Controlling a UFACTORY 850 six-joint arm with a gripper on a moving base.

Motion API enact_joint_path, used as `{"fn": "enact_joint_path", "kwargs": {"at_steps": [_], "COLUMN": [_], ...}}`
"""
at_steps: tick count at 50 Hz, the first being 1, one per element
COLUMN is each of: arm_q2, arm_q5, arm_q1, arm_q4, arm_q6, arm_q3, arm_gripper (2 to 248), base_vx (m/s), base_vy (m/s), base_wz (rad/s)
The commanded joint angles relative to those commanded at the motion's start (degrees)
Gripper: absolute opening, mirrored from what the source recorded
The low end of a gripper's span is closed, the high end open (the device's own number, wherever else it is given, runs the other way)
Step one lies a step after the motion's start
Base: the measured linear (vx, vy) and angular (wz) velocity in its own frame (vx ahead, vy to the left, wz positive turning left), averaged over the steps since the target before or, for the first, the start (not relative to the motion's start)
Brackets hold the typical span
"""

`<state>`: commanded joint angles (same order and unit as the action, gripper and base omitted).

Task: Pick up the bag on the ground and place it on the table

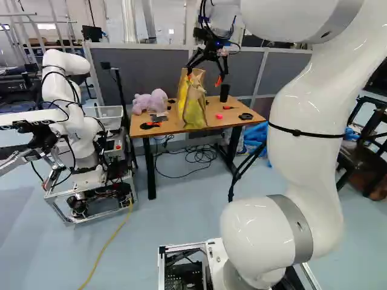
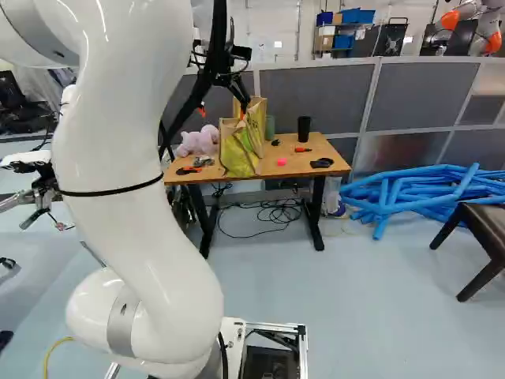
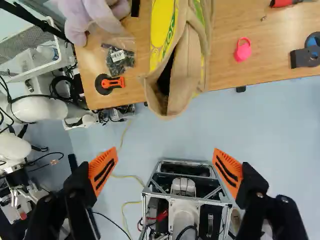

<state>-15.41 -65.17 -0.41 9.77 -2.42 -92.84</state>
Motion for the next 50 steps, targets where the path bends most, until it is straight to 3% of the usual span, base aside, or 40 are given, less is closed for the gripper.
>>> {"fn": "enact_joint_path", "kwargs": {"at_steps": [16,50], "arm_q2": [0.0,0.7], "arm_q5": [0.0,2.5], "arm_q1": [0.0,0.0], "arm_q4": [0.0,-0.2], "arm_q6": [0.0,0.1], "arm_q3": [0.0,1.9], "arm_gripper": [247,247], "base_vx": [-0.111,0.000], "base_vy": [-0.001,0.000], "base_wz": [0.005,0.000]}}
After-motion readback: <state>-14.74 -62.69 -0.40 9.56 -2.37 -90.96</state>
